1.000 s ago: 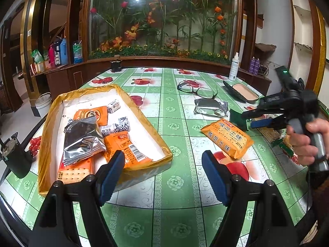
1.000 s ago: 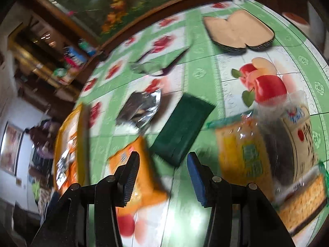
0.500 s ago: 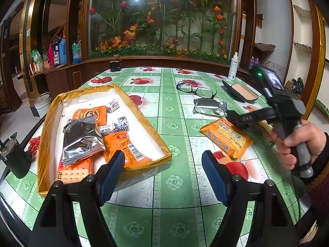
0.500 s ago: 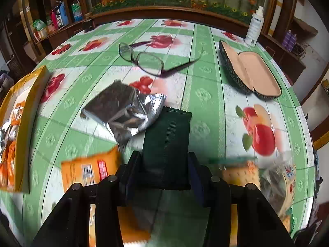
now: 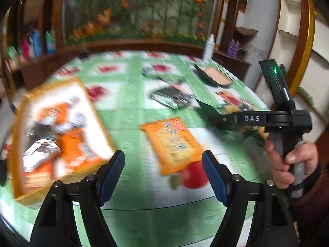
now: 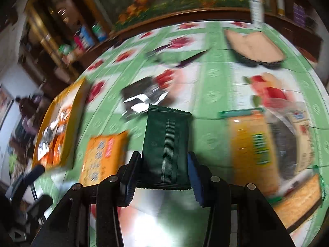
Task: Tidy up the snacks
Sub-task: 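Lift the orange cracker pack with the left gripper toward the tray, then carry the orange pack over the tray with the left gripper while the right carries the green packet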
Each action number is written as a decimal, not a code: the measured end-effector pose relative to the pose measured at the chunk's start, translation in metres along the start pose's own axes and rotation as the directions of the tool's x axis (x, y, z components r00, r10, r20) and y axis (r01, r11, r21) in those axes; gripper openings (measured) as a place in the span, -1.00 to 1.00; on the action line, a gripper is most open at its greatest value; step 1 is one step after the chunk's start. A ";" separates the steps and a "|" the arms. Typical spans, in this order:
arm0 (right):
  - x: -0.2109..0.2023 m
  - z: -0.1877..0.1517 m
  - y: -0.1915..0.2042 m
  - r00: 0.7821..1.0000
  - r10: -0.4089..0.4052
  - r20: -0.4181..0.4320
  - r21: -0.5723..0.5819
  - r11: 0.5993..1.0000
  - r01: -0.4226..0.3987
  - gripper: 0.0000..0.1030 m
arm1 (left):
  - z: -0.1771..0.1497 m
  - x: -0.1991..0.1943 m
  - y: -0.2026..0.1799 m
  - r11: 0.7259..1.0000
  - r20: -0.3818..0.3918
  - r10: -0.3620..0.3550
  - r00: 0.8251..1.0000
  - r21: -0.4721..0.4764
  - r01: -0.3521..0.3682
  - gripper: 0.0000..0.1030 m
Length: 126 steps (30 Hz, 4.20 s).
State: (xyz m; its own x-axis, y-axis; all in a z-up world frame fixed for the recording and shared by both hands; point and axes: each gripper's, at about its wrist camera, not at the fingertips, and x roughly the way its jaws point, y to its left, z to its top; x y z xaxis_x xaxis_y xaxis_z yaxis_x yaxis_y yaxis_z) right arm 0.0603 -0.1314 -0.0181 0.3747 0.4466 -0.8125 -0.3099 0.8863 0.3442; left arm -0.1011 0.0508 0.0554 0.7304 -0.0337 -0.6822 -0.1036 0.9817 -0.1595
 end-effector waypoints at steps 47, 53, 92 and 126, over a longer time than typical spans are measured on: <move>-0.011 0.001 -0.006 0.999 0.045 0.015 0.058 0.997 -0.046 -0.05 | 0.047 0.079 -0.016 0.996 -0.141 0.087 0.986 0.031 -0.083 0.41; -0.012 0.001 -0.009 0.999 0.041 0.017 0.072 0.997 -0.043 -0.05 | 0.049 0.096 -0.011 0.992 -0.213 0.063 0.975 -0.094 -0.085 0.69; -0.008 0.003 -0.007 0.999 0.030 0.018 0.064 0.997 -0.031 -0.05 | 0.028 0.096 -0.016 0.993 -0.132 0.114 0.985 -0.001 -0.115 0.39; -0.015 0.001 0.027 0.992 0.108 0.060 -0.018 0.994 -0.107 -0.04 | 0.042 0.008 0.031 0.985 0.041 0.113 0.993 -0.139 -0.106 0.40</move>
State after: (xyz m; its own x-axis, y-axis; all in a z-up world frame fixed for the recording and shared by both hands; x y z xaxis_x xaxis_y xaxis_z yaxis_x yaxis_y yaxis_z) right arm 0.0471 -0.1144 0.0039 0.3904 0.5465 -0.7409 -0.3644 0.8307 0.4208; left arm -0.0700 0.0885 0.0744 0.7410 0.0849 -0.6661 -0.2736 0.9441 -0.1840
